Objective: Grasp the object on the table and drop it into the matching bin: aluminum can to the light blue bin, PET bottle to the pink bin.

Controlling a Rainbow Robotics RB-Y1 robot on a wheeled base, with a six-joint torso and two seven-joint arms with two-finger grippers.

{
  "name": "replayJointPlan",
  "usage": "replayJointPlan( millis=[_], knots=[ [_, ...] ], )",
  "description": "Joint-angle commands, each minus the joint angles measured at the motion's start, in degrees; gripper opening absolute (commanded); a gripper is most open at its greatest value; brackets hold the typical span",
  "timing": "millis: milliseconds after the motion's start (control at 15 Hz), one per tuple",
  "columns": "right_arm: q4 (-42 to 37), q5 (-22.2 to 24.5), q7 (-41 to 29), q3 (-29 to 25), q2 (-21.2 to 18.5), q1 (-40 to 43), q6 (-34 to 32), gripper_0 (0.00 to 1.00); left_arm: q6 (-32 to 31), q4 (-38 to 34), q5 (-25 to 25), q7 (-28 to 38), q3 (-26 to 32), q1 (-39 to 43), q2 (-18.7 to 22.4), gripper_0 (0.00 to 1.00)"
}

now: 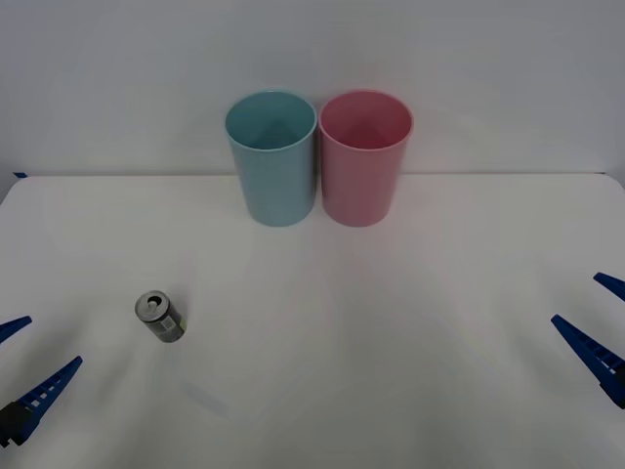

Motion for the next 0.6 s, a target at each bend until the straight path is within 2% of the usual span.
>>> replayJointPlan(
  millis=[67,600],
  knots=[
    [0.0,0.0,0.0,0.0,0.0,0.0,0.0,1.0,1.6,0.3,-1.2,-1.9,-0.8,1.4,0.0,1.0],
    [0.0,0.0,0.0,0.0,0.0,0.0,0.0,1.0,4.5,4.5,1.0,-1.2,-6.1,0.1,0.0,1.0]
  ],
)
